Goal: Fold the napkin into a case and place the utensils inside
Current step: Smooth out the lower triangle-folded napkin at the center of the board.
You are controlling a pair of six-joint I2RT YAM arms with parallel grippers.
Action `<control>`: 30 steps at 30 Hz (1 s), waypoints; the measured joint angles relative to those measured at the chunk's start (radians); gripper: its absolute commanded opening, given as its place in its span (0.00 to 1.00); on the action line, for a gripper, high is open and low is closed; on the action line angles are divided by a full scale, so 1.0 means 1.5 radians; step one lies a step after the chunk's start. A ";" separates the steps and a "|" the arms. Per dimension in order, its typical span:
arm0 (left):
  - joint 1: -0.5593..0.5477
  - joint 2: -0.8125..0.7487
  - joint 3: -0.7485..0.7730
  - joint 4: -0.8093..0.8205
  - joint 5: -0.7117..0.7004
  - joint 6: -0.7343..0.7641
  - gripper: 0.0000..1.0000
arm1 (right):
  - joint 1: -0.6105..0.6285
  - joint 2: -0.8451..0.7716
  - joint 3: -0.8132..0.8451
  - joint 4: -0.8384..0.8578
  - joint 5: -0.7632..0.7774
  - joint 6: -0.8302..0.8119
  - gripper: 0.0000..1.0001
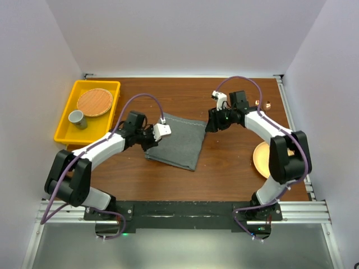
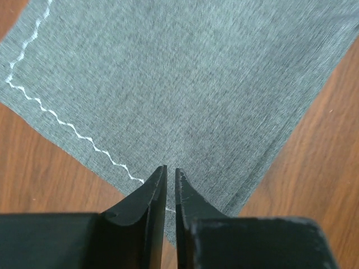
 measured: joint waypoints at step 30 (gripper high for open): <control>0.052 -0.076 -0.049 -0.198 0.000 0.215 0.38 | 0.093 0.144 0.089 -0.048 -0.096 0.122 0.40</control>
